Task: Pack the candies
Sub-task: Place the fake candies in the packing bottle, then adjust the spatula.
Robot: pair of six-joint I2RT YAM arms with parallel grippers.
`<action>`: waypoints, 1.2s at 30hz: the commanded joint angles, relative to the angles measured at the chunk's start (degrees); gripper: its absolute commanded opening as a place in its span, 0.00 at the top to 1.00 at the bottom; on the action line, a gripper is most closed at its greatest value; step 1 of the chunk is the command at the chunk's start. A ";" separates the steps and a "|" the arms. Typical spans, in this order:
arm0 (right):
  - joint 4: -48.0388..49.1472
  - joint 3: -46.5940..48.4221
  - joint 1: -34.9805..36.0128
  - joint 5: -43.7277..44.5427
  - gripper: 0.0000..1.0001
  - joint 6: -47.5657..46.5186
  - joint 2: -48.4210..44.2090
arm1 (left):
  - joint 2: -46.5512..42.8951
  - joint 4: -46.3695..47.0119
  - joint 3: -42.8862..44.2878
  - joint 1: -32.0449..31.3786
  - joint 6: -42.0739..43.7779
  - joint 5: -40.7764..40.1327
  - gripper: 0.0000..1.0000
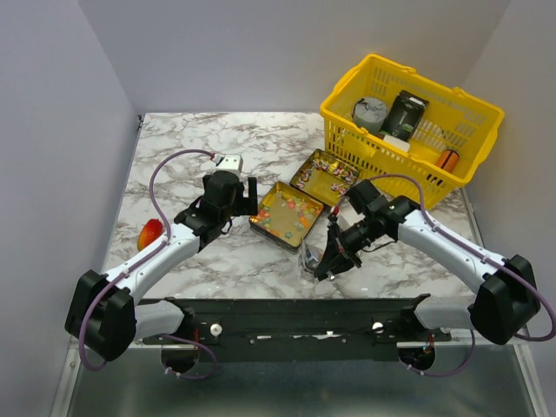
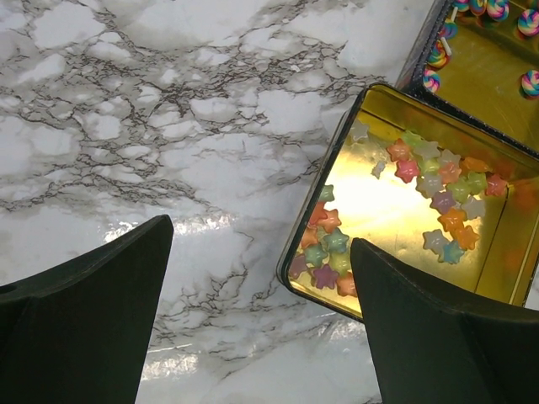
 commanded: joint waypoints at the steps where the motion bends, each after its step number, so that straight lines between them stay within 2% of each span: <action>1: -8.70 11.25 -0.29 11.12 0.99 -11.76 4.04 | 0.66 -2.35 4.89 0.11 0.91 5.92 0.01; 6: -16.54 20.86 -0.29 31.31 1.00 -21.72 9.40 | 1.27 -6.57 12.80 0.11 1.18 12.80 0.01; 9: -16.10 22.54 -0.21 36.09 0.99 -25.15 10.63 | 1.54 -7.72 17.20 0.11 0.56 16.14 0.01; 11: -15.22 23.07 -0.03 37.15 1.00 -27.61 11.08 | 1.89 -7.11 18.87 0.11 0.30 20.87 0.01; 16: -15.40 26.58 4.01 46.81 1.00 -31.57 11.69 | 4.69 -3.42 18.88 0.11 -2.33 34.32 0.01; 19: -13.73 27.90 6.21 48.93 1.00 -32.71 10.73 | 7.07 -1.40 18.35 -0.15 -3.48 40.99 0.04; 22: -11.97 28.52 7.44 49.90 1.00 -32.54 9.85 | 8.22 -0.51 17.91 -0.85 -4.01 43.12 0.11; 27: -8.81 28.96 7.97 48.24 1.00 -32.54 7.48 | 8.22 0.19 15.72 -1.47 -4.10 44.62 0.16; 31: -6.61 29.40 7.97 45.09 1.00 -33.42 4.76 | 9.27 0.63 14.58 -2.35 -4.45 44.62 0.25; 36: -4.50 30.27 7.97 40.59 0.99 -33.68 3.34 | 11.03 0.98 14.31 -3.58 -4.19 43.22 0.27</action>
